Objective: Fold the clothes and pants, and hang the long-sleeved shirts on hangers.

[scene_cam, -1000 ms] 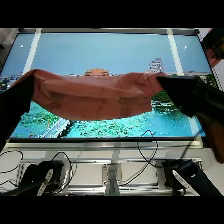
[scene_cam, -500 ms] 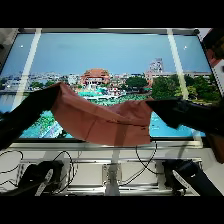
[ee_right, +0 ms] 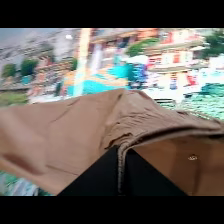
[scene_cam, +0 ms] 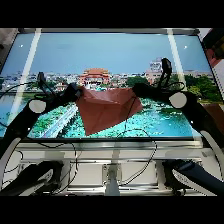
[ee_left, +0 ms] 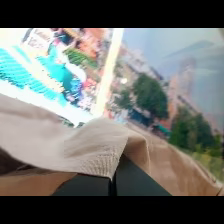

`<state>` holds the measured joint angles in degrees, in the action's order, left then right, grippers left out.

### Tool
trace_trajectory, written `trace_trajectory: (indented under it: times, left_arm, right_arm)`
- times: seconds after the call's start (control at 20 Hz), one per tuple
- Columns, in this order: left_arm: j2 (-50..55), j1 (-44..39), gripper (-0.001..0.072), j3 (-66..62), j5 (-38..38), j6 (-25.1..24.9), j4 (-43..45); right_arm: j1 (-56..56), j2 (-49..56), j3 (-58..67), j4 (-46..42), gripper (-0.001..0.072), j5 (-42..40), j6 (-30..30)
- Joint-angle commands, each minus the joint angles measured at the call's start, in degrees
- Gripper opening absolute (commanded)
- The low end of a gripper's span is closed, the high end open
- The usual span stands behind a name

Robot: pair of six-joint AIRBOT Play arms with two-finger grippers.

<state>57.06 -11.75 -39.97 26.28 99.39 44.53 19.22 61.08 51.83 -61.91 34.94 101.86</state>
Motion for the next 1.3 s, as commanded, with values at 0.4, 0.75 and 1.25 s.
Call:
trace_trajectory:
  times: [0.4, 0.75, 1.25]
  left_arm:
    - [3.7, 1.0, 0.0012, 0.1, 28.3, -8.3, 7.8]
    - [3.7, 1.0, 0.0012, 3.8, 30.3, -8.2, 9.3]
    - [3.8, 1.0, 0.0676, 6.6, 30.2, -8.4, 6.8]
  right_arm:
    - [-11.7, 7.8, -0.3, -2.0, 0.0016, 22.1, -14.6]
    - [-11.7, 9.3, -0.3, -3.8, 0.0016, 24.6, -14.6]
    - [-11.7, 12.1, -0.3, -5.4, 0.0460, 28.8, -16.1]
